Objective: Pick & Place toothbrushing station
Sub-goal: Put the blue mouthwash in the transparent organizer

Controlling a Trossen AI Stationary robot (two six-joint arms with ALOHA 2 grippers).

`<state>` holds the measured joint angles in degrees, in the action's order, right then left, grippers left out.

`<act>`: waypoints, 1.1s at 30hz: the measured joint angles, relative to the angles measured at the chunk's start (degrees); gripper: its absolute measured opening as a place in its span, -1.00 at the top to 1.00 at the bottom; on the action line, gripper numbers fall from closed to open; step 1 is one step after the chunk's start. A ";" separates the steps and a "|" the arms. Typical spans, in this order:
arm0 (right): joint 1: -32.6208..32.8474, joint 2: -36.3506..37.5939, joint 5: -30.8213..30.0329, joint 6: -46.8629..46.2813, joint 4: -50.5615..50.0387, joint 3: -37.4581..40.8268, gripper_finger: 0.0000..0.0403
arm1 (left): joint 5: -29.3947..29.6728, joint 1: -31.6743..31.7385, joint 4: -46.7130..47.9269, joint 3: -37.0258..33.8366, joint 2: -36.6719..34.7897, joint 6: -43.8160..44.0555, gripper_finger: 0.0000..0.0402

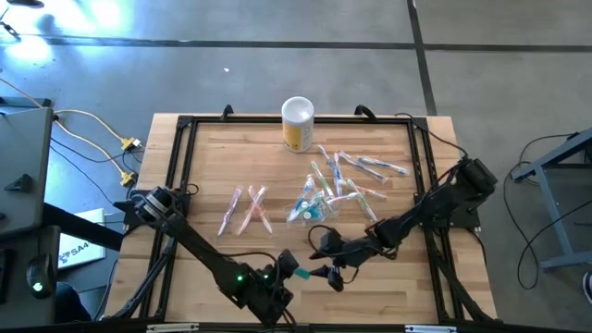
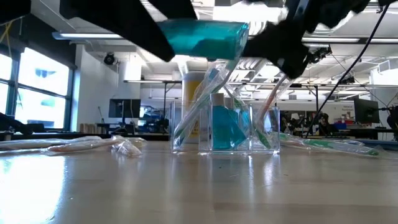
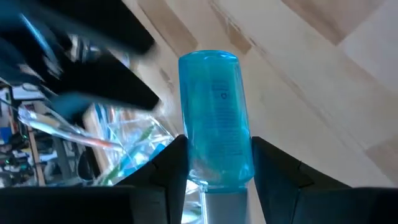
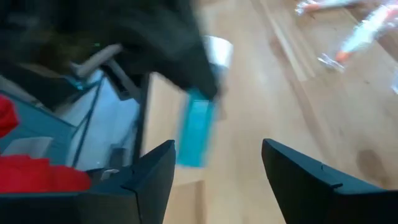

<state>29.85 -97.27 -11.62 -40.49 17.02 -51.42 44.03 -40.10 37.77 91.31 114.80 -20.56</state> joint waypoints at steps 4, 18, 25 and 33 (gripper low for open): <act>-1.42 -2.61 3.22 -0.35 3.88 0.04 -0.26 | -0.45 0.30 -0.03 0.17 0.00 -0.22 0.31; -5.98 -6.35 11.79 0.34 8.86 0.04 -0.24 | -4.49 2.37 0.17 0.17 -0.02 -2.26 0.31; -6.01 -6.35 13.71 3.76 8.91 0.02 0.34 | -4.14 3.05 1.76 0.17 -0.07 -2.23 0.31; -6.92 -6.35 15.14 4.04 8.69 0.02 0.72 | -3.59 3.45 2.93 0.14 -0.11 -2.10 0.31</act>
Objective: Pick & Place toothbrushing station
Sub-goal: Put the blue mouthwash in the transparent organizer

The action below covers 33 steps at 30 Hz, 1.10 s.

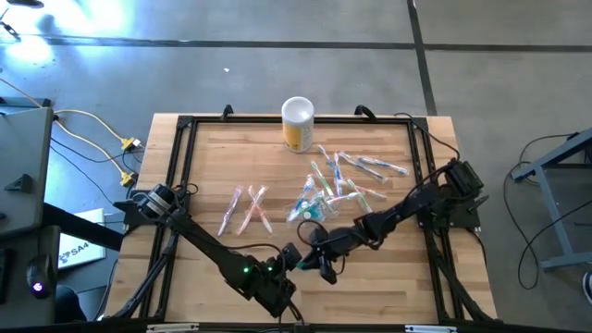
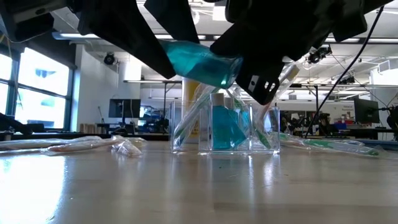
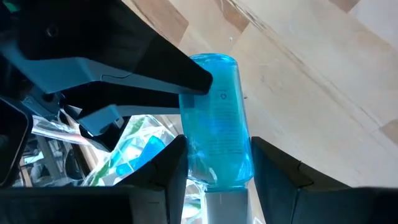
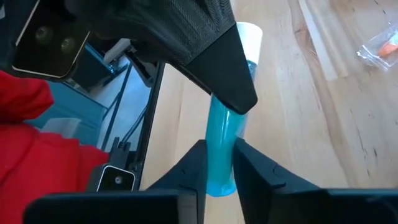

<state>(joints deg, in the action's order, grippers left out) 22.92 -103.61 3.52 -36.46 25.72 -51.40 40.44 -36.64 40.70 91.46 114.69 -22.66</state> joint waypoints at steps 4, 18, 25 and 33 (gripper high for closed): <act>-0.88 0.00 0.98 0.51 -0.11 0.00 0.73 | 0.44 0.00 0.43 -0.04 0.00 -0.64 0.31; -0.90 0.02 -0.20 3.55 -1.42 0.02 0.85 | 3.29 -0.07 1.23 -0.06 -0.11 -1.14 -0.80; -0.90 0.02 -0.87 3.57 -2.78 0.02 0.86 | 6.73 -0.93 4.63 -0.01 -0.13 -1.16 -0.86; -0.92 0.88 -1.70 4.68 -5.57 -0.04 0.86 | 8.39 -0.46 18.19 3.90 -6.37 20.78 -0.81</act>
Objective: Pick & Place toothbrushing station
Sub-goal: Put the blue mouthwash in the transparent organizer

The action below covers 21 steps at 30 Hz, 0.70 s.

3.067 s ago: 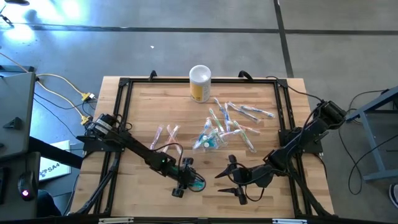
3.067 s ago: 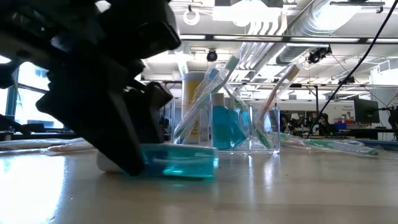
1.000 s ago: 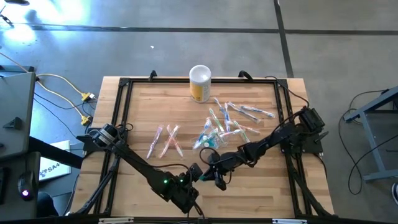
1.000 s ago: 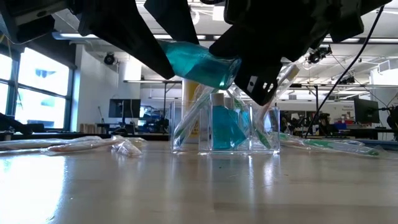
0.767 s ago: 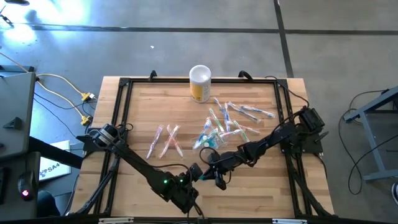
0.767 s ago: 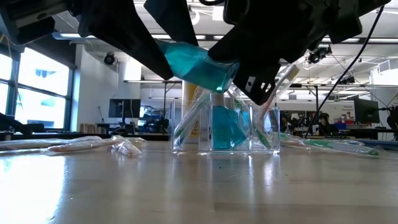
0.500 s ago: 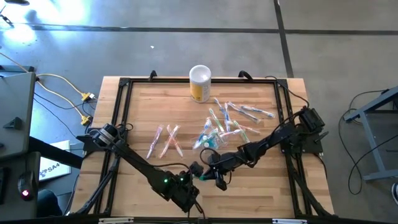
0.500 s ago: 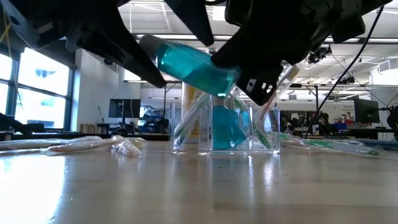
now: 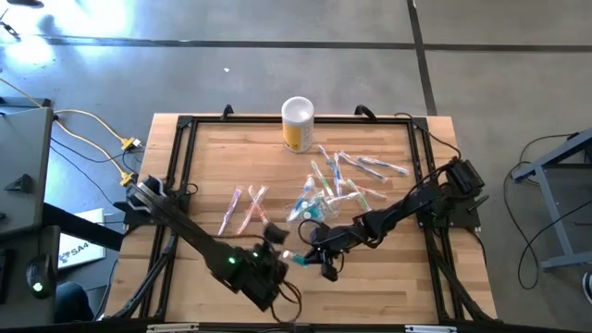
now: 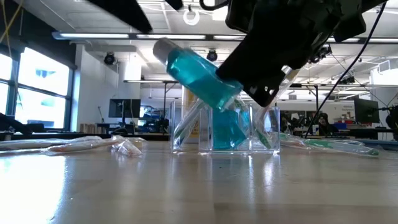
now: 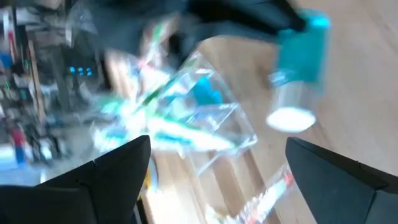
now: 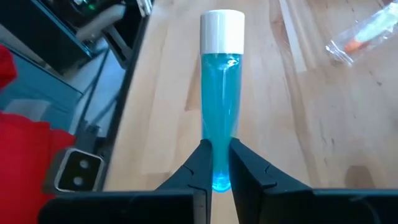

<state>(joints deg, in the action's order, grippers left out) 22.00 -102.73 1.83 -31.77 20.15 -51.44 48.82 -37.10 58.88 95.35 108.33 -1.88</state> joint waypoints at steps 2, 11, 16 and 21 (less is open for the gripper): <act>0.03 0.96 -0.11 0.74 -1.04 0.19 0.86 | 0.02 0.00 2.50 -0.63 -3.02 4.76 -0.81; 2.44 8.42 -8.55 6.78 -3.64 0.08 0.86 | 0.62 0.00 -0.71 -11.95 -19.21 21.84 -0.81; 4.95 12.29 -17.38 12.09 -4.25 0.04 0.86 | -4.92 0.02 -30.59 -30.67 -28.83 17.27 -0.81; 6.25 13.91 -23.93 15.89 -3.65 0.05 0.86 | -18.04 1.75 -77.18 -50.06 -31.45 4.75 -0.82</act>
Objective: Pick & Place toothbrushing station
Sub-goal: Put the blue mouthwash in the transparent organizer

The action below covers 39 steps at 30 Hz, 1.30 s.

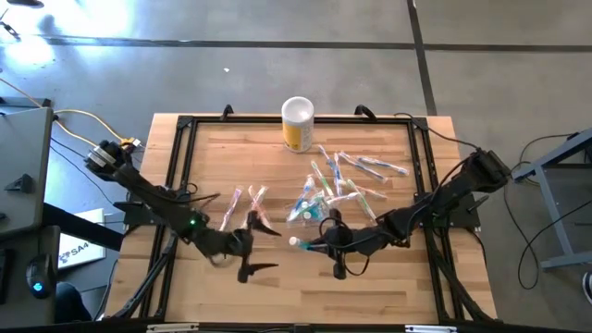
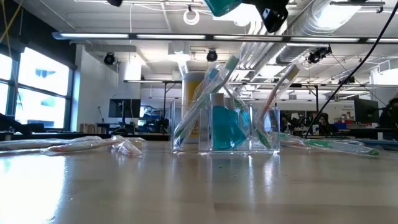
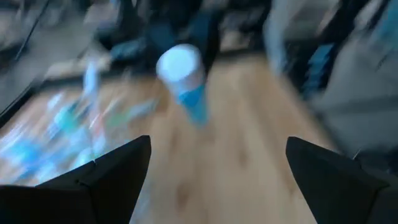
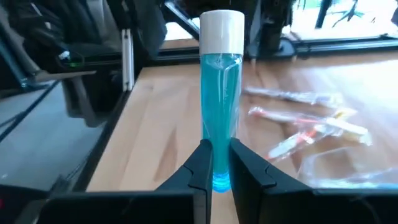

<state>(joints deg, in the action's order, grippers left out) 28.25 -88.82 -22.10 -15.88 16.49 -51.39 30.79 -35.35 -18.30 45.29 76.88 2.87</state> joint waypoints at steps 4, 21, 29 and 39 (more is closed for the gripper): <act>-0.13 -0.04 -1.63 2.26 1.10 0.01 0.86 | -5.21 3.32 -23.64 -8.88 0.71 -1.77 -0.82; -3.95 -0.04 -1.82 7.06 3.40 0.01 0.86 | -11.38 13.74 -26.92 -11.45 3.07 10.88 -0.82; -4.70 -0.04 -1.78 7.19 3.47 0.01 0.86 | -13.70 15.26 -41.20 -11.16 9.90 7.85 -0.82; -4.70 -0.09 -1.54 7.19 3.43 0.01 0.86 | -14.23 16.31 -39.65 -6.33 14.56 10.72 -0.82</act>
<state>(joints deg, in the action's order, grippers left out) 23.55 -88.90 -23.64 -8.69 19.92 -51.37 16.56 -19.05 -57.95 38.96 91.44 13.58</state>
